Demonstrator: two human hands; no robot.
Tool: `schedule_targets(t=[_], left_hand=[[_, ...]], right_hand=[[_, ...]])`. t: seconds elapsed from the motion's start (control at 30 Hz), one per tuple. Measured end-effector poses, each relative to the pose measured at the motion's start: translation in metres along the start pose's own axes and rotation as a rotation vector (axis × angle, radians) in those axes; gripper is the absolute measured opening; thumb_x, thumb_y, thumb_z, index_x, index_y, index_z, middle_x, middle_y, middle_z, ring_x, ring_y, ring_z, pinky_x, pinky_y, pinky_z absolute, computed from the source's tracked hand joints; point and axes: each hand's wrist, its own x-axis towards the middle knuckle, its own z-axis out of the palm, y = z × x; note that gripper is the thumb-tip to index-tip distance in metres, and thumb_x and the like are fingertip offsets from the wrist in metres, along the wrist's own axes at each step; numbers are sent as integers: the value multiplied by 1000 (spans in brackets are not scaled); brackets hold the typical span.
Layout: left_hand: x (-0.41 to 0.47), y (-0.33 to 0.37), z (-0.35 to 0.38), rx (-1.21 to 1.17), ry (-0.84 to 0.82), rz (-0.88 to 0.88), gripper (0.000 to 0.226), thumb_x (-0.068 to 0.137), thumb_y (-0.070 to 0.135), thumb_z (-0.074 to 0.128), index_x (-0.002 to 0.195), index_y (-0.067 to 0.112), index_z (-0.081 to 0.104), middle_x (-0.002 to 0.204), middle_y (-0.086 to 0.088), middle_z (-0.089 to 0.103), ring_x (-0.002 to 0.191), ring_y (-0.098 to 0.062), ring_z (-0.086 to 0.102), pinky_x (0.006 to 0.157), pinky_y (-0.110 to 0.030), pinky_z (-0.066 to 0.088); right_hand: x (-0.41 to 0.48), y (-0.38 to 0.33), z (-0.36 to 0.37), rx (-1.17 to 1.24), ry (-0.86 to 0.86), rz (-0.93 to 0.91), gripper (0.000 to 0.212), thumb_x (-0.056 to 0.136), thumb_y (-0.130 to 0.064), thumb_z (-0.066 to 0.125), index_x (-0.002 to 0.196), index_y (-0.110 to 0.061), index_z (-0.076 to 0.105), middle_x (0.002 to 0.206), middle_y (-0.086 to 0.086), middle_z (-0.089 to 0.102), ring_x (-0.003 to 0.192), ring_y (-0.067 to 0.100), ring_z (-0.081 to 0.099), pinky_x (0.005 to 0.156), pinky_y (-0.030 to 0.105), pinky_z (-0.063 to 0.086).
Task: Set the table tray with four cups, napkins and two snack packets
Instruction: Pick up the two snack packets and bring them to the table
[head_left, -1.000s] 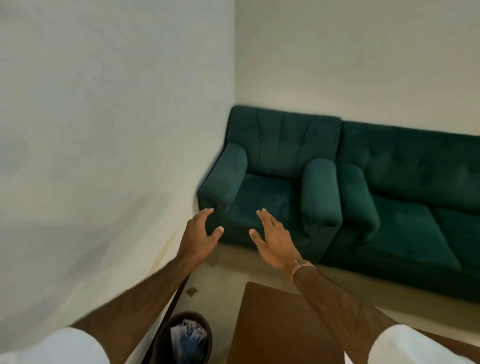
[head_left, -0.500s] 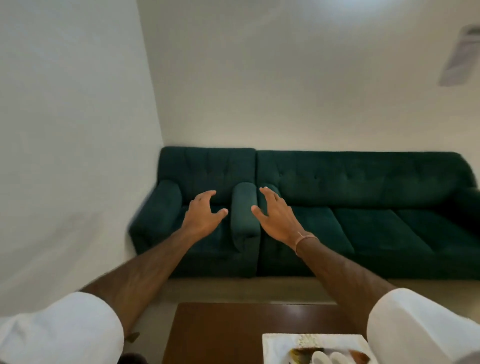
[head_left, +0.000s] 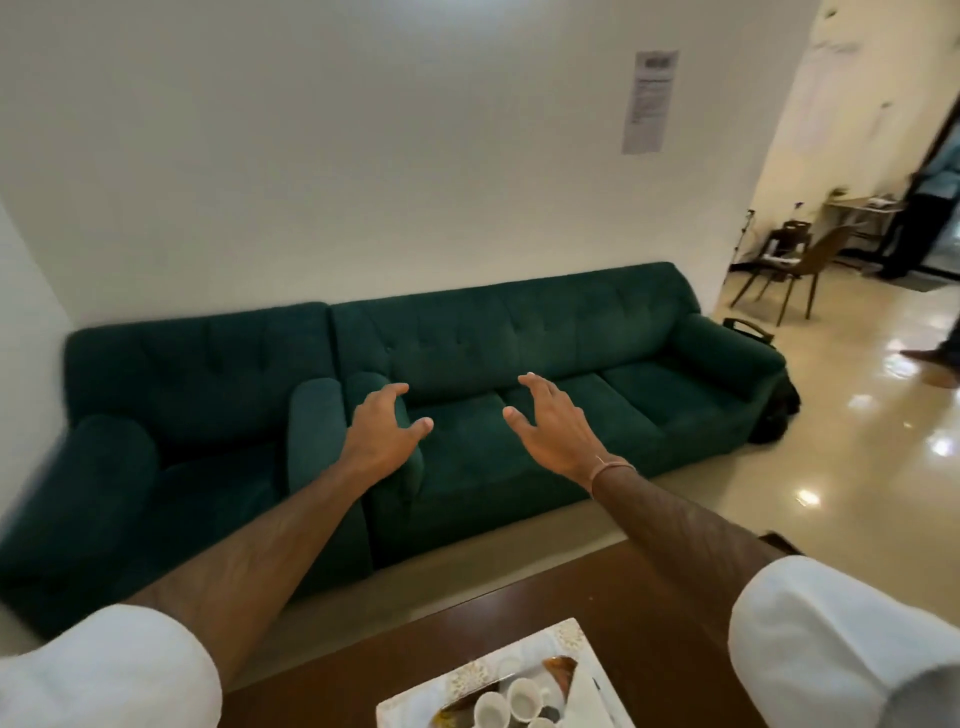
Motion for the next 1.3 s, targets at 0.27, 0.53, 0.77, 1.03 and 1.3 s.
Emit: schedule_targets(t=[0.27,0.53,0.77,1.03,1.3], left_hand=[[67,54,118,-68,-216,85,69,88,40,69,147,21,40,150,-7,43,136,-25,43,111,-49,40],[99,116,256,-51,-404,147,67,89,37,70,147,21,41,151,-8,44,137,-25,42,112,-47,39],[102,159,404,-34,-546,125,66,88,37,70,145,19,44,147,-9,48,134,-24,47,107,-40,40],[68,200,587,-2,-711,49,62,89,37,69,144,24,44,147,-5,49,131,-24,49,101,-42,47],[12,209,742,-38,-956,-41,58,89,37,69,140,21,48,141,-6,54,127,-20,53,98,-33,45]], right_hand=[[6,136,-48,-68,101,237,60,100,-44,48,151,-17,32,159,4,36,143,25,37,117,48,30],[-18,279,-79,-83,140,471,57,100,-43,47,148,-15,36,156,8,39,139,28,41,113,45,33],[-49,422,-94,-54,85,616,52,101,-40,49,145,-14,40,152,11,43,133,31,45,110,47,38],[-108,589,-91,-5,-16,779,54,101,-39,50,147,-12,39,149,12,46,136,31,44,111,48,39],[-174,723,-70,10,-49,967,53,100,-42,52,143,-13,45,144,11,52,131,29,49,108,43,42]])
